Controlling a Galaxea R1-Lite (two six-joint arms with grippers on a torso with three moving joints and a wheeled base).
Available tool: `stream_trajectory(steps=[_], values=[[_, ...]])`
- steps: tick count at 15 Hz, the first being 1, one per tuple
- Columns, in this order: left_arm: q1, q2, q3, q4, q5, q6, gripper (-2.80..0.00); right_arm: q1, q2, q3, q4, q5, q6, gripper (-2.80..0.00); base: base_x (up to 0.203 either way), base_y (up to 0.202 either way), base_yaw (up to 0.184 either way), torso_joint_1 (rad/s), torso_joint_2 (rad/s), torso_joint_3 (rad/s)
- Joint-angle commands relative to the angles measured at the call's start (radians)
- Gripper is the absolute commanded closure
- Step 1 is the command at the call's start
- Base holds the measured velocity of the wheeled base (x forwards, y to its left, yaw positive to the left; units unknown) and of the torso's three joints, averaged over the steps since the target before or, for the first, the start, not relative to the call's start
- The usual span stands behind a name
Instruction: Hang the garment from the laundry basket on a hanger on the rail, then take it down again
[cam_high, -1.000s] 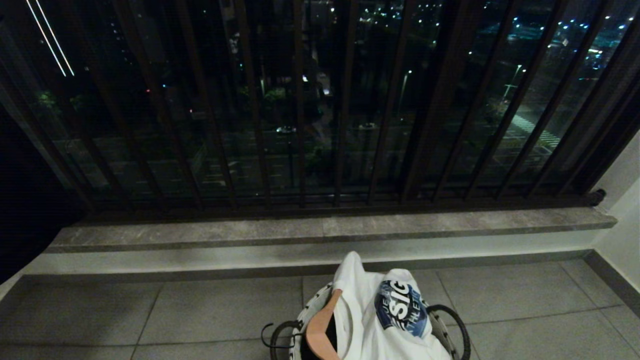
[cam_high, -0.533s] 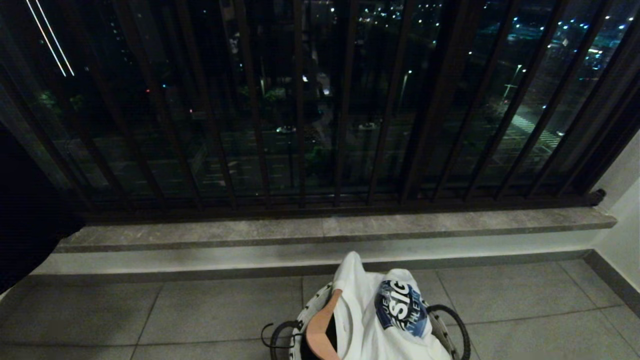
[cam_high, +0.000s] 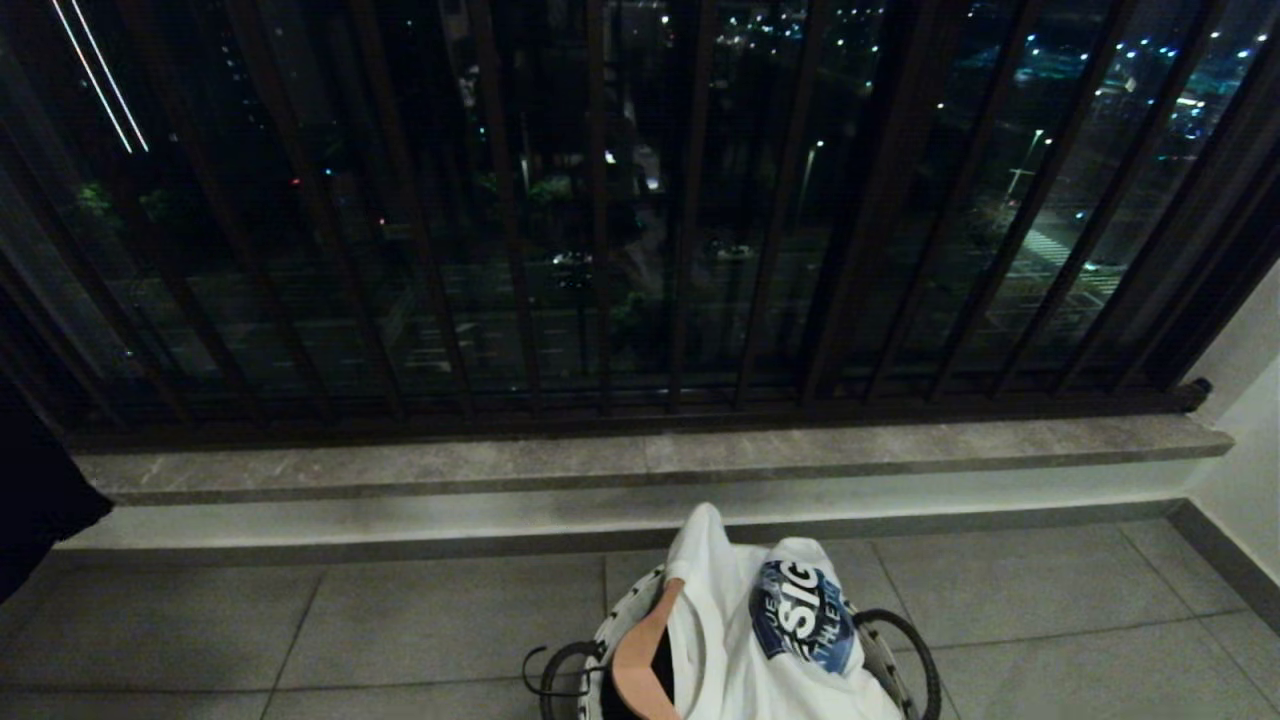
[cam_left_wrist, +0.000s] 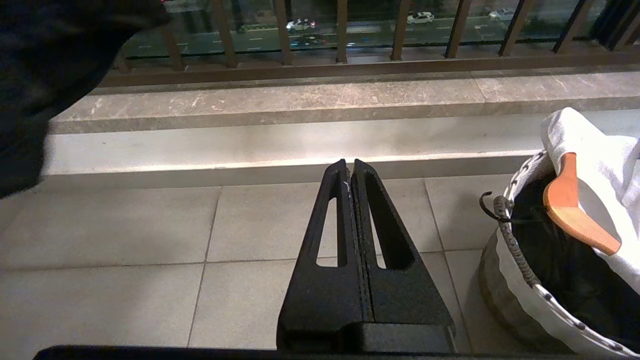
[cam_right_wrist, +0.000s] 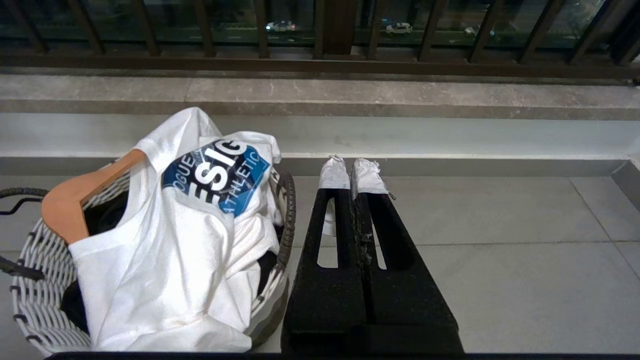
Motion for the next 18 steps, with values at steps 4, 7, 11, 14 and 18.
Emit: stream_trajectory(steps=[4,7,11,14,18], values=[[0.0,-0.001,0.003,0.0,0.001,-0.001,0.0,0.0,0.0,0.0,0.0,0.0,-0.001,0.0,0.0,0.0,0.0,0.0,0.0,0.0],[0.0,-0.001,0.002,0.0,0.001,-0.001,0.0,0.0,0.0,0.0,0.0,0.0,-0.001,0.0,0.0,0.0,0.0,0.0,0.0,0.0],[0.0,-0.001,0.002,0.0,0.001,0.0,0.0,0.0,0.0,0.0,0.0,0.0,0.0,0.0,0.0,0.0,0.0,0.0,0.0,0.0],[0.001,-0.001,0.002,0.0,0.001,0.0,0.0,0.0,0.0,0.0,0.0,0.0,0.0,0.0,0.0,0.0,0.0,0.0,0.0,0.0],[0.001,-0.001,0.002,0.0,0.001,0.0,0.0,0.0,0.0,0.0,0.0,0.0,0.0,0.0,0.0,0.0,0.0,0.0,0.0,0.0]])
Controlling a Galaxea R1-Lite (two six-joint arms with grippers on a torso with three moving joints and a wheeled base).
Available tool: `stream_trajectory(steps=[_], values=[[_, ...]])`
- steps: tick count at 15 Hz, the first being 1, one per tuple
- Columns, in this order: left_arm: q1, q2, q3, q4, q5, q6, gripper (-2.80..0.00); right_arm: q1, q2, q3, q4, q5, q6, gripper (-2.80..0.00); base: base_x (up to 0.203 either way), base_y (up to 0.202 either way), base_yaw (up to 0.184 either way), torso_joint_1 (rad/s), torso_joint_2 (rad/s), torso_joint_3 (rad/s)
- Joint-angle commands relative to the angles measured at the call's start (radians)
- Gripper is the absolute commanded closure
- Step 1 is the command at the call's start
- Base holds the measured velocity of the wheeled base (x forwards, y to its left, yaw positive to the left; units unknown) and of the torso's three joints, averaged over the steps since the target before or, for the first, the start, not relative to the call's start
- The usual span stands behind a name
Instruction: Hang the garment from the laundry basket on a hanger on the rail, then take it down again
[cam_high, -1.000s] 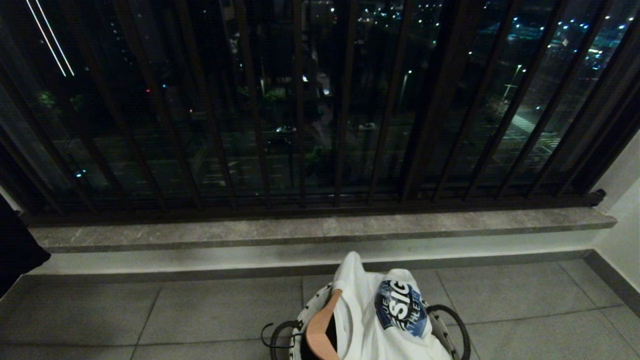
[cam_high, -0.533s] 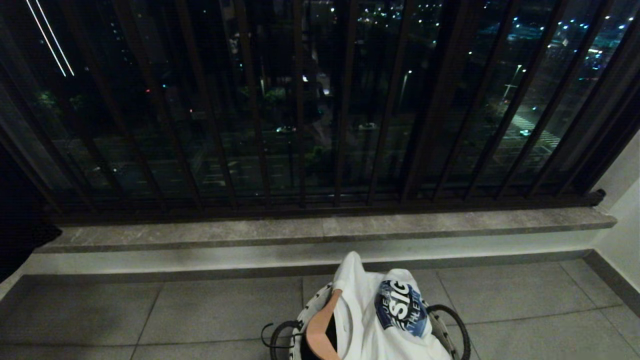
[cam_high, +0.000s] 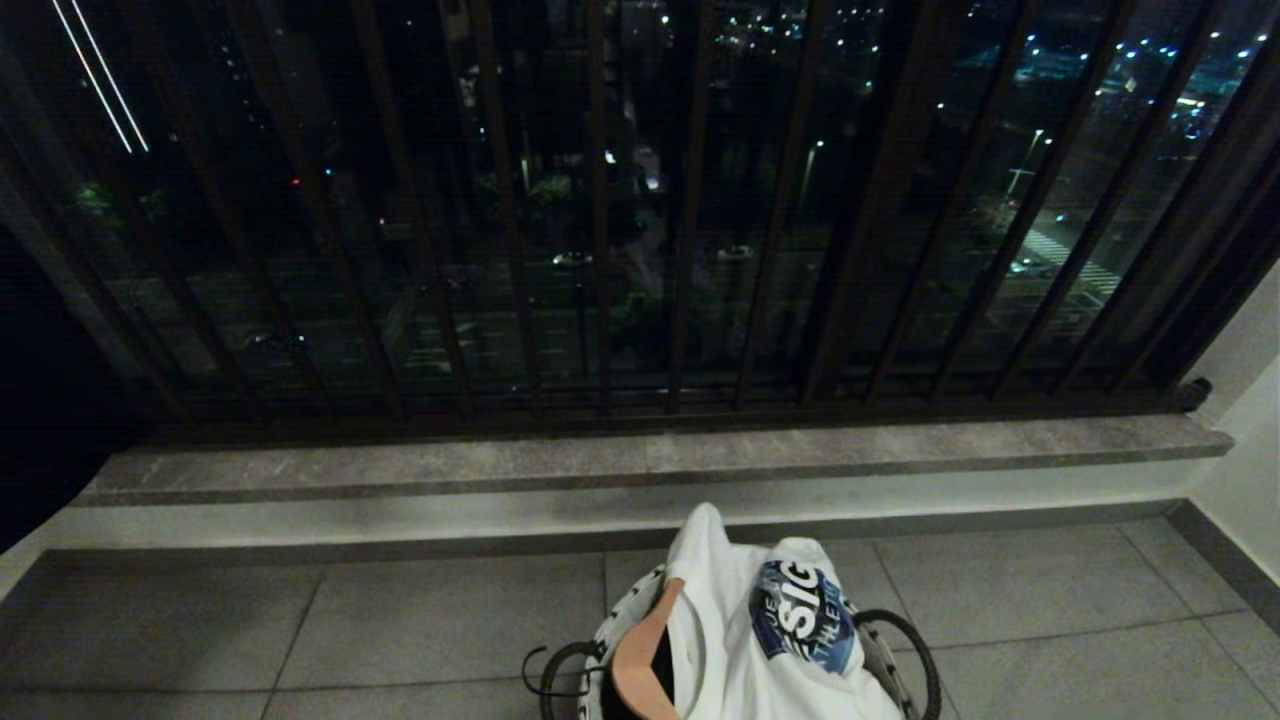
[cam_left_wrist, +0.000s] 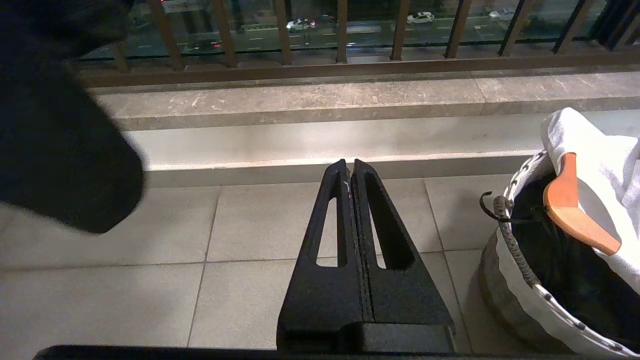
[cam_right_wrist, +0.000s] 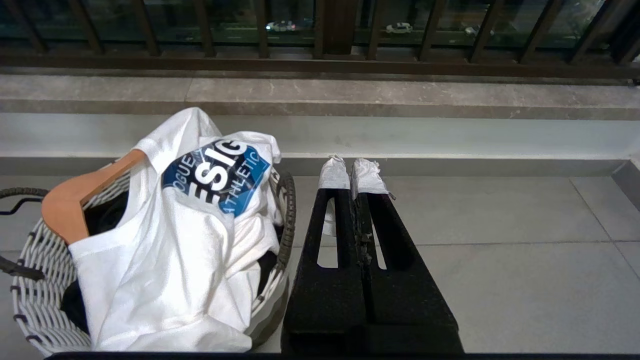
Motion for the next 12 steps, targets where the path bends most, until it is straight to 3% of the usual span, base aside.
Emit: stream_trajectory(steps=[1,12], values=[[0.0,-0.001,0.002,0.0,0.0,0.001,0.0,0.0,0.0,0.0,0.0,-0.001,-0.001,0.0,0.0,0.0,0.0,0.0,0.0,0.0],[0.0,-0.001,0.003,0.0,0.0,0.0,0.0,0.0,0.0,0.0,0.0,0.0,-0.002,0.0,0.0,0.0,0.0,0.0,0.0,0.0]])
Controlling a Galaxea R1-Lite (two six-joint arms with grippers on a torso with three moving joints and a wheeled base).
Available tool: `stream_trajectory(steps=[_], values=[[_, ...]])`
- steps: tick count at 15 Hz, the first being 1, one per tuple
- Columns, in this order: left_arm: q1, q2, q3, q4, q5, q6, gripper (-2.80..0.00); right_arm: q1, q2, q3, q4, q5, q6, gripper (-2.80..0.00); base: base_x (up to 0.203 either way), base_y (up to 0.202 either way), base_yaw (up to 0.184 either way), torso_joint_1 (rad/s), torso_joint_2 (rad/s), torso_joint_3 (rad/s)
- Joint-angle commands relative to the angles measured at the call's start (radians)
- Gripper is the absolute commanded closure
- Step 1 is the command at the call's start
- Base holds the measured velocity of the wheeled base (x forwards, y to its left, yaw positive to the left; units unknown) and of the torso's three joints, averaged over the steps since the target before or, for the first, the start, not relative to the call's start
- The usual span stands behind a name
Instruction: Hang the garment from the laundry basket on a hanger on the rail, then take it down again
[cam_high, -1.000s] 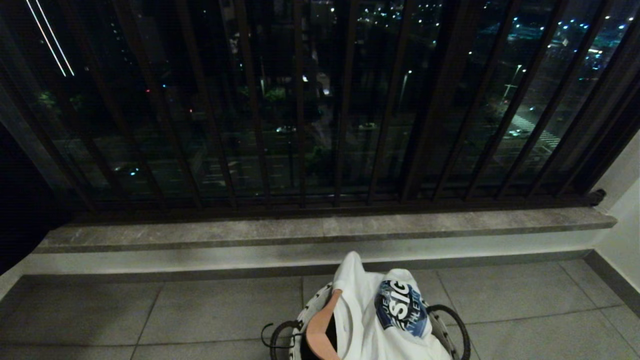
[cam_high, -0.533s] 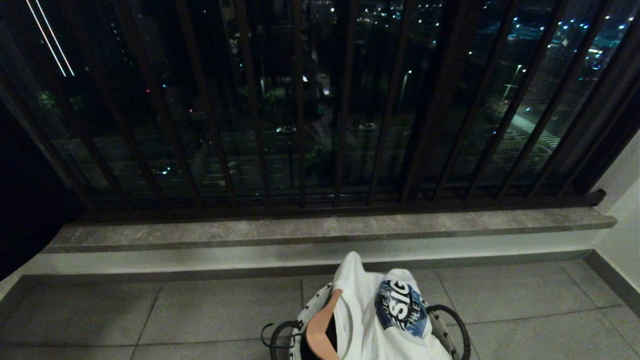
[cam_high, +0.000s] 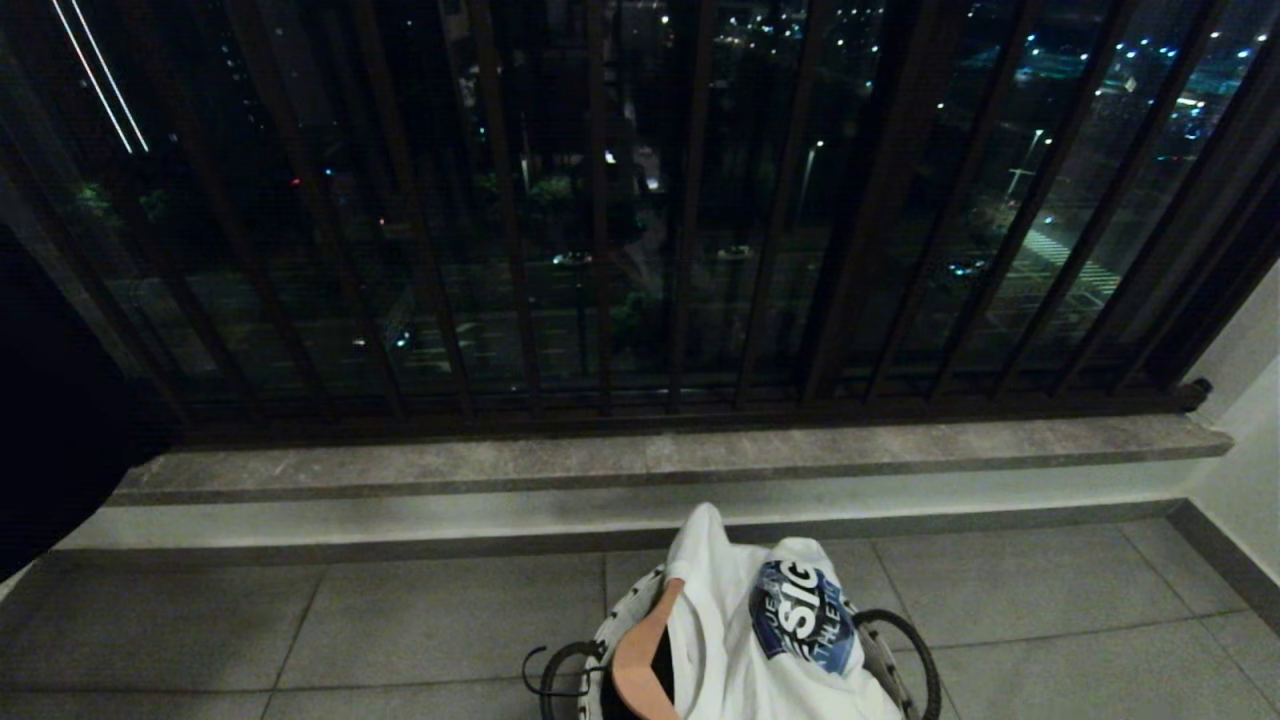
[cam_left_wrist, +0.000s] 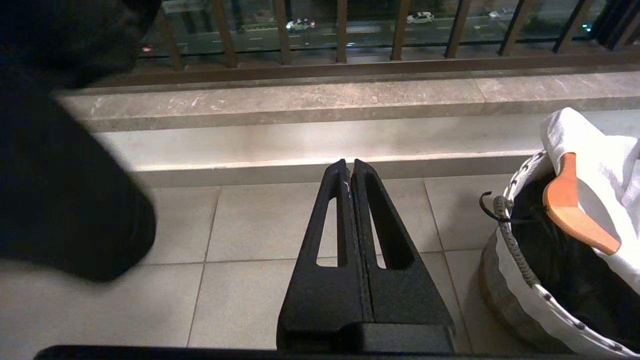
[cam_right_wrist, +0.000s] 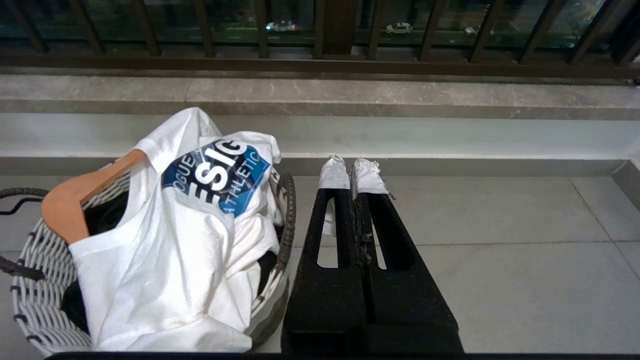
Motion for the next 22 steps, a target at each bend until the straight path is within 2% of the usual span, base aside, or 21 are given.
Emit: stream_trajectory(steps=[1,11,22], values=[[0.0,-0.001,0.003,-0.001,0.001,0.0,0.0,0.0,0.0,0.0,0.0,0.0,0.0,0.0,0.0,0.0,0.0,0.0,0.0,0.0],[0.0,-0.001,0.002,0.0,0.001,-0.001,0.0,0.0,0.0,0.0,-0.002,-0.001,0.014,0.0,0.0,0.0,0.0,-0.001,-0.01,-0.01],[0.0,-0.001,0.002,0.0,0.001,0.0,0.0,0.0,0.0,0.0,-0.002,-0.001,0.012,0.0,0.0,0.0,0.0,-0.012,-0.39,-0.4]])
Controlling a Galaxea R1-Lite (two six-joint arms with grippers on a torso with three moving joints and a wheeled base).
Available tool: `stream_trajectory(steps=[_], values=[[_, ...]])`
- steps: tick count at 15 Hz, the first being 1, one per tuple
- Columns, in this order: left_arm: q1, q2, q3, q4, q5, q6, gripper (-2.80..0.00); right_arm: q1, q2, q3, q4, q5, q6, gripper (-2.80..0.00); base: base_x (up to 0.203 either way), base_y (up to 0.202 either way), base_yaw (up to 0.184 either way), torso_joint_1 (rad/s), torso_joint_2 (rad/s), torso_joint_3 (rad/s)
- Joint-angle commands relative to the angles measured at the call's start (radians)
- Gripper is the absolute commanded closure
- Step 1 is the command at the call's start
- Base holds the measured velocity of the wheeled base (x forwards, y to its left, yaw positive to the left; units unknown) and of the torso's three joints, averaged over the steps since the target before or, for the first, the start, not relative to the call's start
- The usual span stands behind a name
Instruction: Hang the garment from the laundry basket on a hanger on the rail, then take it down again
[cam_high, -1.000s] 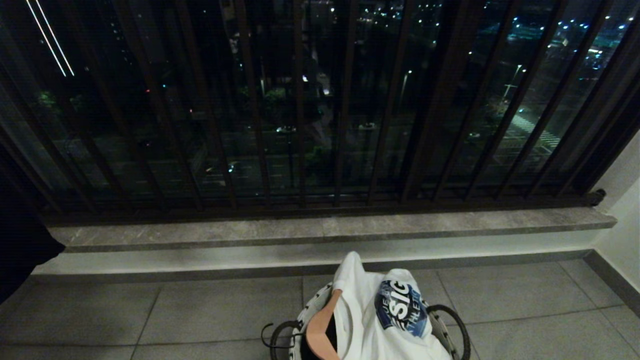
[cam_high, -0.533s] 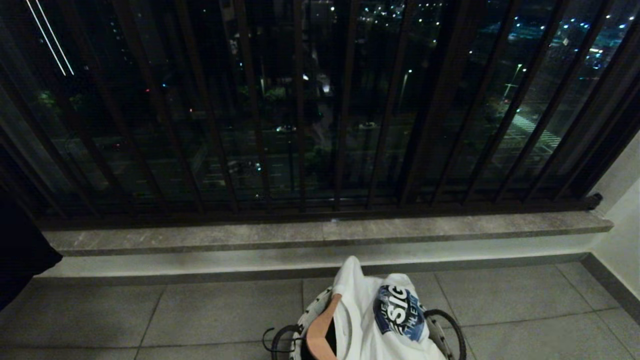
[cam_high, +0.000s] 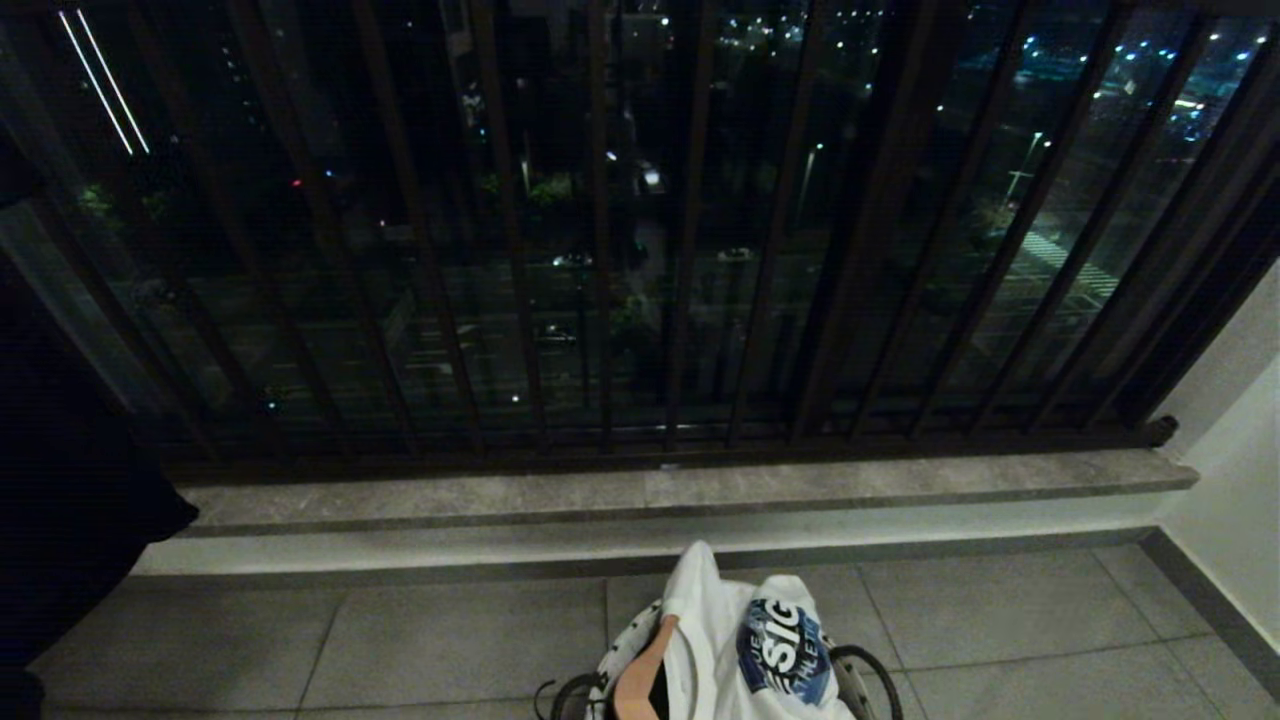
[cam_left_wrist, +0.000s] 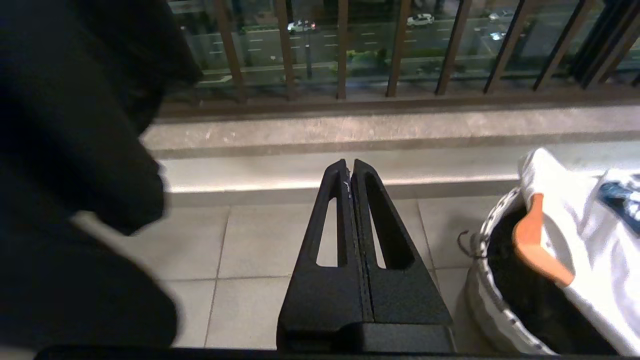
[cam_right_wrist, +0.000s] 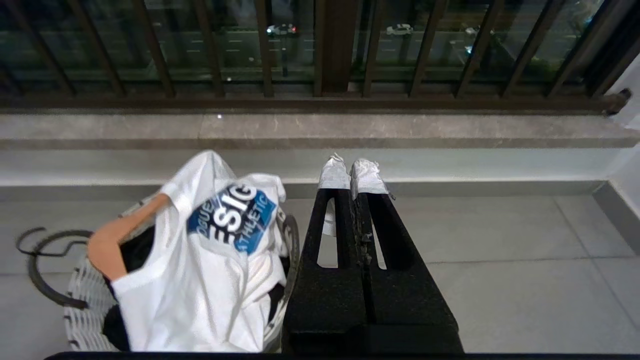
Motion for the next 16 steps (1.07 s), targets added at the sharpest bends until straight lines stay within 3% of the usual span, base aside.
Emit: stream_trajectory(steps=[1,16], values=[[0.0,-0.001,0.002,-0.002,0.0,0.001,0.0,0.0,0.0,0.0,0.0,0.0,0.0,0.0,0.0,0.0,0.0,0.09,-0.46,-0.369],[0.0,-0.001,0.002,0.0,0.0,0.0,0.0,0.0,0.0,0.0,0.0,-0.002,0.001,0.0,0.0,0.0,0.0,0.152,-0.5,-0.352]])
